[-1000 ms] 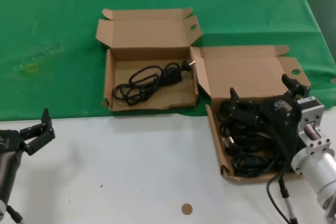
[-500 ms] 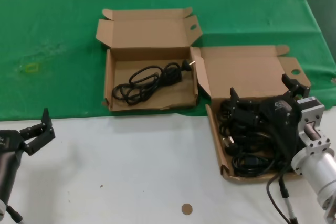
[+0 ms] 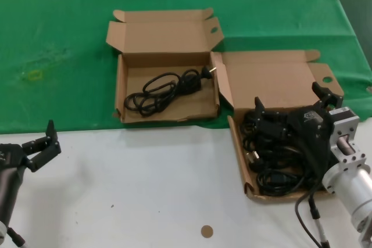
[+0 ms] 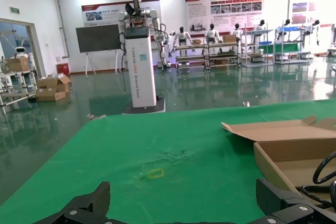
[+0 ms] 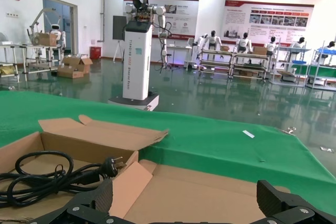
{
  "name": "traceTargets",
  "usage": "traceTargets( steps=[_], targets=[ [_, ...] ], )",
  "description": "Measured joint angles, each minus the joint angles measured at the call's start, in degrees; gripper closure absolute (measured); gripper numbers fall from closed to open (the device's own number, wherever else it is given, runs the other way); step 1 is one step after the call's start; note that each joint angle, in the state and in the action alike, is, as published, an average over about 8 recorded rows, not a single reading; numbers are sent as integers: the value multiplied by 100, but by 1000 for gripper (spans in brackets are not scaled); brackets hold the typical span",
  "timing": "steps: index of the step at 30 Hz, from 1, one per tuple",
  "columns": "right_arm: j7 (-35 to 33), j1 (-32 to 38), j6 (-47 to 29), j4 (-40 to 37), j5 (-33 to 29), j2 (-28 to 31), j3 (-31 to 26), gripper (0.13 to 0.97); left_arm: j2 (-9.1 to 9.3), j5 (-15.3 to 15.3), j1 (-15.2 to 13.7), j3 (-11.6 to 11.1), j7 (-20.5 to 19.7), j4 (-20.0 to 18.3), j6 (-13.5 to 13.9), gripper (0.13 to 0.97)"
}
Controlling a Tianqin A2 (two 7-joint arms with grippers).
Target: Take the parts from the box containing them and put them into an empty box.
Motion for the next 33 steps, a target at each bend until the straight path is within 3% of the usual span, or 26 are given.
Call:
traceTargets(
  steps=[33],
  targets=[
    [0, 0, 0, 0, 0, 0, 0, 129, 0, 0, 0, 0, -1, 0, 0, 132]
  ],
)
